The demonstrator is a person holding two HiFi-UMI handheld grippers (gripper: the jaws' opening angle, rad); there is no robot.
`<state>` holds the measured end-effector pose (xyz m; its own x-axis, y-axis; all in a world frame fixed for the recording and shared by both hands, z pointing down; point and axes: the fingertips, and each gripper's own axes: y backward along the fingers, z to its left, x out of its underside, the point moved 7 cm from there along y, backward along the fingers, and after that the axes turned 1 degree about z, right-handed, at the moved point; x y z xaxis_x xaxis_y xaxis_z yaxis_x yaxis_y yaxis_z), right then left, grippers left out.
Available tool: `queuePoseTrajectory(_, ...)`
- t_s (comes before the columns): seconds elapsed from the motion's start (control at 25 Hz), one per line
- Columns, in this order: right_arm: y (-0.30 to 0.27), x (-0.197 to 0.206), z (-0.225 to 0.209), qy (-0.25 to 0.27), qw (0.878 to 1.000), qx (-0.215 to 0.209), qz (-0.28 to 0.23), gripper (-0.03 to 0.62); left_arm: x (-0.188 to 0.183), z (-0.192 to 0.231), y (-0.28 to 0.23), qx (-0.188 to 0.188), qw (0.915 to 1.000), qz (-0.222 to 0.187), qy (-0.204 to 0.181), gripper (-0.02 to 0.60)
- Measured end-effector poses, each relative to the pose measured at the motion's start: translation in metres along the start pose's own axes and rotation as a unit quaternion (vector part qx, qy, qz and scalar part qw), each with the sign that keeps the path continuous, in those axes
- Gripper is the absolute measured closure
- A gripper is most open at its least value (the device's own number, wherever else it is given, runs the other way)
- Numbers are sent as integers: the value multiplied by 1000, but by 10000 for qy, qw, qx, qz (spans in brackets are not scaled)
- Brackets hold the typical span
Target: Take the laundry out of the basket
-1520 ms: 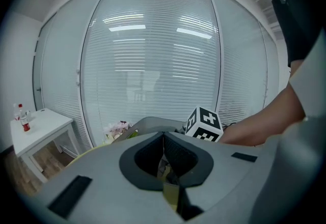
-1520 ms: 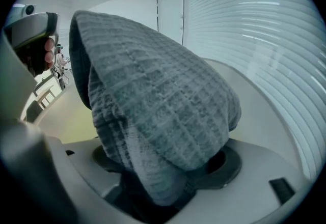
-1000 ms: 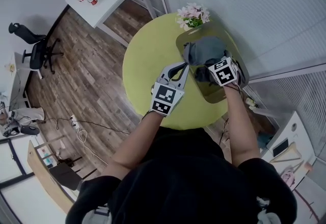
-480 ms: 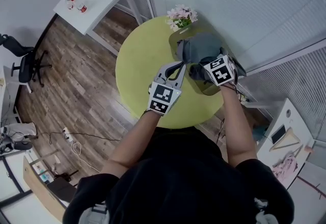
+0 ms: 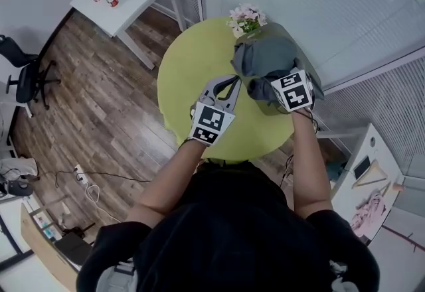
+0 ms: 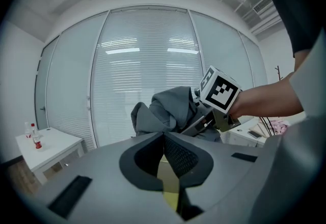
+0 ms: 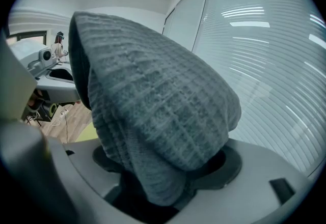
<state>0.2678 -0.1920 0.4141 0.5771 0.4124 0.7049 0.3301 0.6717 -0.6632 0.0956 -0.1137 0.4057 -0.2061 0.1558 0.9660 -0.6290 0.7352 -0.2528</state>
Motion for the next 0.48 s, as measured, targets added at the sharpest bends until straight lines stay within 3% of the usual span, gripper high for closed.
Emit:
queuePoseTrajectory(0.24, 11, -47, 46, 317, 9994, 28, -169, 206, 8, 28, 44, -158, 9997, -104, 144, 571)
queuePoseTrajectory(0.48, 0, -79, 99, 292, 9984, -320, -363, 206, 18, 53, 82, -370, 9990, -146, 190, 571)
